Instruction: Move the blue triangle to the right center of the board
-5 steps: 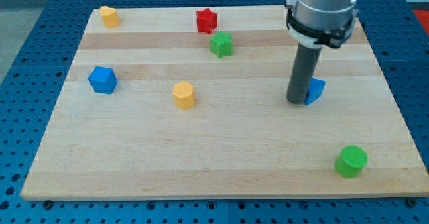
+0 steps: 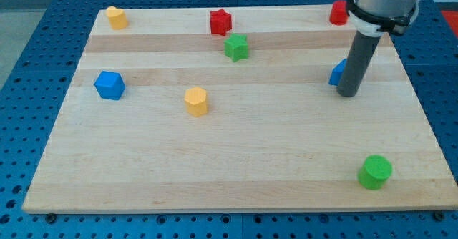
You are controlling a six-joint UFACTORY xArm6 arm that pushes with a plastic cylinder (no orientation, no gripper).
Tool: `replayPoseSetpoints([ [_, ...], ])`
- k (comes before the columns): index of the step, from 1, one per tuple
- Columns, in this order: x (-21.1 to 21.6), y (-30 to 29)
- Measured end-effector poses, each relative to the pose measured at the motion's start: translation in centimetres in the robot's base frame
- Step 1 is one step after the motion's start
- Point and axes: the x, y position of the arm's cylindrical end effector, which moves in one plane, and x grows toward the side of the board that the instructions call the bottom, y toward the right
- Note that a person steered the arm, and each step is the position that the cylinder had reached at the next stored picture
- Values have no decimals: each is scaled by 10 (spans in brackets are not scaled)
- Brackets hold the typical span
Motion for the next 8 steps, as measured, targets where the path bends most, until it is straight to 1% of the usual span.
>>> replayPoseSetpoints([
  [1,23,-18],
  [2,27,-69],
  [3,22,-94],
  [4,7,-94],
  [6,2,-99],
  [8,-3,-173],
])
